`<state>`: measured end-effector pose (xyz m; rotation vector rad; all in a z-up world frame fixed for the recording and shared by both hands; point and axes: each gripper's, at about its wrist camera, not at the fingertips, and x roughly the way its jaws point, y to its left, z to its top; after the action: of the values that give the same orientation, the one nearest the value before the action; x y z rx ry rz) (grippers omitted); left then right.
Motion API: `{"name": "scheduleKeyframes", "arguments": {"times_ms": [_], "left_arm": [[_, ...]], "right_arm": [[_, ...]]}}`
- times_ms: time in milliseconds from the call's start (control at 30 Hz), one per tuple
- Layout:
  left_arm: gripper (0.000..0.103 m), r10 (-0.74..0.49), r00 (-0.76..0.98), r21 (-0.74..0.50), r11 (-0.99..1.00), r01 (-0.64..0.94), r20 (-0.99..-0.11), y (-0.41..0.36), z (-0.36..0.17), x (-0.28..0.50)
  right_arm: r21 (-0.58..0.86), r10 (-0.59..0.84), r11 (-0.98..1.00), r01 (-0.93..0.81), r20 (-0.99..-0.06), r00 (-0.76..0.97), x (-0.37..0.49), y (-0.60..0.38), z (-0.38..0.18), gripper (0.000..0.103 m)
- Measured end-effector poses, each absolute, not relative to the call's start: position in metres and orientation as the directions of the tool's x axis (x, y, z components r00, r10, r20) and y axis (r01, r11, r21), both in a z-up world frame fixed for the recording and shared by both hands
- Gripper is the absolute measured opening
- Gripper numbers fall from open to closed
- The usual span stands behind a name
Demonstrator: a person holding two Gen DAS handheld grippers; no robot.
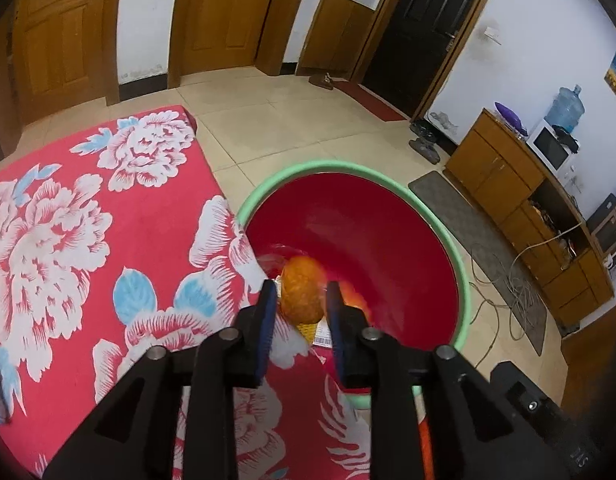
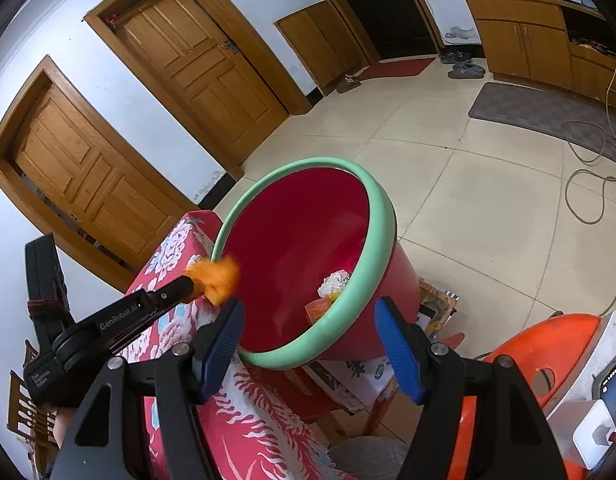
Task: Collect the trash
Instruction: 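Carry the orange mesh item over the red bin and open the left gripper, then move both empty grippers back over the table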
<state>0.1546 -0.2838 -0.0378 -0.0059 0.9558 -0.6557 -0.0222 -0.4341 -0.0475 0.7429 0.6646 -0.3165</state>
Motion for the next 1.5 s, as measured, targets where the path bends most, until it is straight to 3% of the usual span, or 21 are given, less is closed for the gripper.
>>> {"name": "scheduleKeyframes", "arguments": {"times_ms": [67, 367, 600, 1500], "left_arm": [[0.040, -0.511, 0.414, -0.268, 0.814, 0.516, -0.754, -0.281, -0.036, 0.152], [0.056, -0.456, 0.481, -0.207, 0.850, 0.485, -0.749, -0.248, -0.027, 0.135], [0.062, -0.400, 0.519, -0.196, 0.894, 0.404, -0.755, -0.202, -0.021, 0.121], [0.063, -0.094, 0.653, -0.098, 0.995, 0.031, -0.752, 0.013, -0.020, 0.139]], "right_arm": [[0.518, -0.037, 0.703, 0.487, -0.658, 0.752, -0.023, -0.434, -0.048, 0.070], [0.514, -0.028, 0.715, 0.473, -0.655, 0.755, -0.025, -0.425, -0.043, 0.079], [0.509, -0.006, 0.739, 0.442, -0.651, 0.759, -0.027, -0.410, -0.034, 0.087], [0.410, 0.046, 0.869, 0.278, -0.626, 0.779, -0.025, -0.313, 0.019, 0.091]]}}
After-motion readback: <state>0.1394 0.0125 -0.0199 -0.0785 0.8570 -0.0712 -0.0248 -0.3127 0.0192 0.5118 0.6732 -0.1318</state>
